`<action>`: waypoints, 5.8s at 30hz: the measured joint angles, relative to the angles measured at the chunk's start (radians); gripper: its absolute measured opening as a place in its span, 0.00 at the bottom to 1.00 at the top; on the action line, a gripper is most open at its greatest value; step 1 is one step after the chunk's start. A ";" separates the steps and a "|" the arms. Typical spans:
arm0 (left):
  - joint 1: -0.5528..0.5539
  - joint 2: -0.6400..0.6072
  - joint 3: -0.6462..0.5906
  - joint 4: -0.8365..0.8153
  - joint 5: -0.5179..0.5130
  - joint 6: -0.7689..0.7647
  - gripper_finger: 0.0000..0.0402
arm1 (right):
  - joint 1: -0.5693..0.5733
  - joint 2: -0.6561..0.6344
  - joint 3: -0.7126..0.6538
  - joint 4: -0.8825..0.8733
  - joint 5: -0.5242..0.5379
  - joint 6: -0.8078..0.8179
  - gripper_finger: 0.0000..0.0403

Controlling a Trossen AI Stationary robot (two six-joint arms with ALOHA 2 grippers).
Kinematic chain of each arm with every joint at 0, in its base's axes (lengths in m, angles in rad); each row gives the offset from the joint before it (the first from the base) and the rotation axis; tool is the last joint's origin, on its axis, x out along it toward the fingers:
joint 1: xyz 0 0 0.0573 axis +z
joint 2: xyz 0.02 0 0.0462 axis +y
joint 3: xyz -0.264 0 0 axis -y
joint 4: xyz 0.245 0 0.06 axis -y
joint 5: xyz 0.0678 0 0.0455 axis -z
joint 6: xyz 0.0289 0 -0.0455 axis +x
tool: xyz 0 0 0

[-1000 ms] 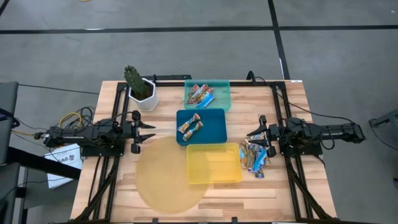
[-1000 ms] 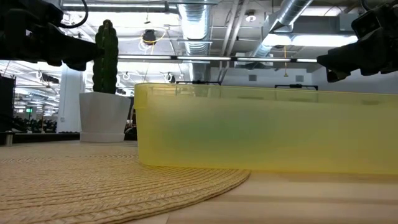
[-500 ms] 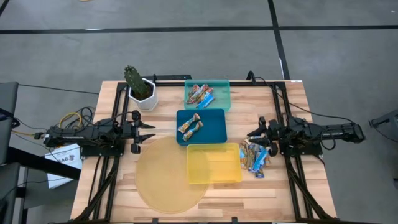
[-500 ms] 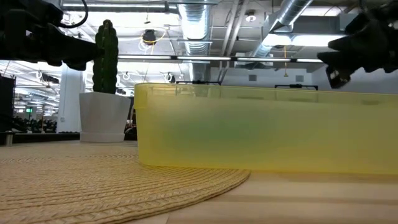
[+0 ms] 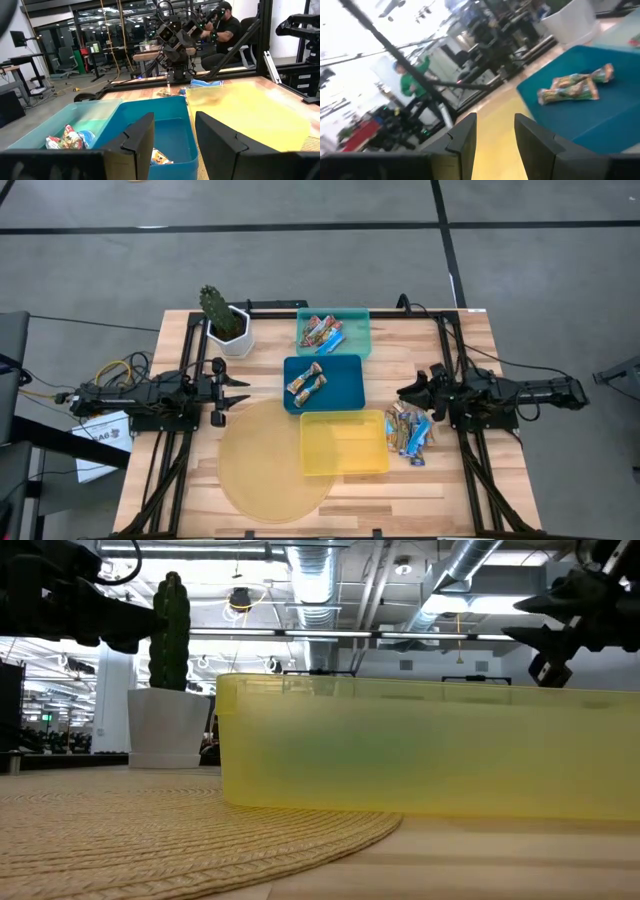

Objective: Pick and place Granola Bars by type
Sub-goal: Put the yellow granola bar into the blue bin

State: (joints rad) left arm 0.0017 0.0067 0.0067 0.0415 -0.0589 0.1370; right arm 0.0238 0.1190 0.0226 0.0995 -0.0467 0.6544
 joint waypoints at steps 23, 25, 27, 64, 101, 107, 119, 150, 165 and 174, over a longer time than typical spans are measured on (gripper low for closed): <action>0.000 0.000 0.000 0.000 0.000 -0.008 0.34 | 0.001 0.763 0.619 -0.726 0.098 -0.488 0.31; 0.000 0.000 0.000 0.000 0.000 -0.003 0.34 | 0.001 0.816 0.648 -0.781 0.098 -0.487 0.31; 0.000 0.000 0.000 0.000 0.000 -0.006 0.34 | 0.001 0.866 0.678 -0.843 0.098 -0.480 0.31; 0.000 0.000 0.000 0.000 0.000 0.004 0.34 | -0.049 1.369 0.811 -1.199 0.258 -0.944 0.58; 0.000 0.000 0.000 0.000 0.000 0.003 0.34 | -0.061 1.515 0.755 -1.087 0.258 -0.852 0.20; 0.000 0.000 0.000 0.000 0.000 -0.004 0.34 | -0.060 1.486 0.755 -1.085 0.255 -0.827 0.15; 0.000 0.000 0.000 0.000 0.000 -0.002 0.34 | -0.059 1.239 0.755 -1.060 0.258 -0.655 0.14; 0.000 0.000 0.000 0.000 0.000 0.004 0.34 | -0.059 0.768 0.756 -0.567 0.261 -0.531 0.14; 0.000 0.000 0.000 0.000 0.000 -0.004 0.34 | -0.060 1.060 0.829 -0.260 0.256 -0.711 0.14; 0.000 0.000 0.000 0.000 0.000 -0.006 0.34 | -0.058 1.286 1.062 -0.289 0.255 -0.874 0.14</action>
State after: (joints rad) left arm 0.0017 0.0063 0.0068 0.0414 -0.0589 0.1310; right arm -0.0341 1.4047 1.0848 -0.1894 0.2079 -0.2200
